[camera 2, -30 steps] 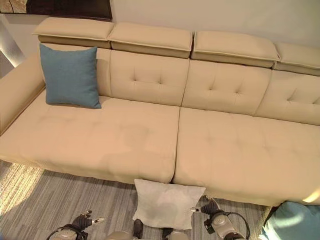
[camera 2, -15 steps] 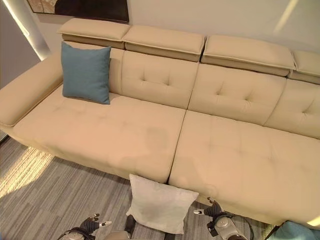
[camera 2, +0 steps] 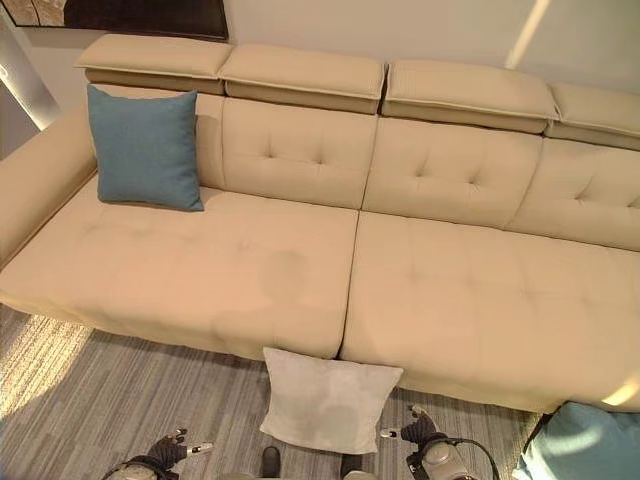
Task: Pick up all the scattered cushions and arrange them neatly on the sofa.
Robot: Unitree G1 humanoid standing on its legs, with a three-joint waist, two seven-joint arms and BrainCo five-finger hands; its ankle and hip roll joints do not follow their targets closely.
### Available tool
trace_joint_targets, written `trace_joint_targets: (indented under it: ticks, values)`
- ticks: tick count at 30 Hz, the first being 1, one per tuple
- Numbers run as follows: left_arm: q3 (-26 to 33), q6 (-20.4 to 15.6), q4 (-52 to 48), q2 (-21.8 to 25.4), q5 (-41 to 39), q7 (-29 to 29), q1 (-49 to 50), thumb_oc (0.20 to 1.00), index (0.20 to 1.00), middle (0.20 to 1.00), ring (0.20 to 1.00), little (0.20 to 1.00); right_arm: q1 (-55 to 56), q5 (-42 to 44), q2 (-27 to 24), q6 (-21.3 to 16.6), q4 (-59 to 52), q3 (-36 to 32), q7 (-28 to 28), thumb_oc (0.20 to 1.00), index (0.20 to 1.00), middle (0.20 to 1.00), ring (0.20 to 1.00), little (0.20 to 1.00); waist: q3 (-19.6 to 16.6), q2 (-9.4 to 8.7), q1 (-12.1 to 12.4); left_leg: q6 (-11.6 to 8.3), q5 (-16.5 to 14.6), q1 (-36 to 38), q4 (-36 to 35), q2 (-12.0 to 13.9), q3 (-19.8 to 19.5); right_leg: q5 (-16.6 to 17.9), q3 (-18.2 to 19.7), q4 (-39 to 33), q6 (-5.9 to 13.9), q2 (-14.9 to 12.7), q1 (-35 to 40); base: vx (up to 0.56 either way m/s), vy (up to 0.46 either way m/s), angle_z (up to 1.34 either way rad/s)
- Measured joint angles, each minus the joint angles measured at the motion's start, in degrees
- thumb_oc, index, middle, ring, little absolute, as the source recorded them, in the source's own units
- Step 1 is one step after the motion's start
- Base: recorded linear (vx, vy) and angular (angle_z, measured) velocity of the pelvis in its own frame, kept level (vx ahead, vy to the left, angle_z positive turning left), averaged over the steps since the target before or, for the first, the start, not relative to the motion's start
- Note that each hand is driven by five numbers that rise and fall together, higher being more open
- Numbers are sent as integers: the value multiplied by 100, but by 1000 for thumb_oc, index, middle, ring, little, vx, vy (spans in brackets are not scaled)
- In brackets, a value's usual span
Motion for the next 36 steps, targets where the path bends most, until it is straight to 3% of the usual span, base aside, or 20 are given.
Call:
trace_joint_targets:
  ticks: [3,7,9,16,20,22,36]
  values:
    - [-2,-1,-1,15,-2,-3,30,1000,1000,1000,1000,1000,-90,0,1,-5,-66,31,-5,1000,1000,1000,1000,1000,-7,-35,103,-28,-25,16,26,124,79,-19,-49,-40,21,110,-6,25,-103,-21]
    - [102,4,1,-100,-6,7,206,1000,1000,1000,1000,1000,31,-102,-18,8,-15,56,0,1000,1000,1000,1000,1000,-135,-36,80,-204,-135,129,52,283,13,-18,-184,-240,-85,264,243,71,-99,4]
    - [-16,6,-5,-191,-3,3,203,1000,1000,1000,1000,1000,30,-102,-84,5,-20,50,-5,1000,1000,1000,1000,1000,-158,-14,65,-190,-126,106,79,323,-13,-27,-196,-265,-108,312,243,31,16,1]
    - [-278,3,-23,-289,39,-10,78,1000,1000,1000,1000,1000,19,-103,-178,11,5,53,-13,1000,1000,1000,1000,1000,-91,79,-35,-161,-147,37,100,261,-25,78,-101,-198,-160,350,118,-57,45,-6]
    - [-249,4,-22,-79,28,2,-204,1000,1000,1000,1000,1000,-112,-103,-175,14,5,54,-12,1000,1000,1000,1000,1000,46,-20,-20,-106,-127,-210,178,235,134,138,26,-204,-75,272,-162,-22,-18,-21]
    - [-5,-3,-43,-11,-12,15,-211,1000,1000,1000,1000,1000,-79,-102,-179,11,7,53,-14,1000,1000,1000,1000,1000,44,-23,65,-92,-153,-113,108,264,273,128,-235,-219,-76,165,-89,97,-51,-18]
    - [26,5,-97,-170,-12,26,100,1000,1000,1000,1000,1000,39,-101,-182,7,-50,56,-16,1000,1000,1000,1000,1000,-82,80,76,-140,-143,225,-67,285,48,138,-385,-416,-130,280,311,43,-1,5]
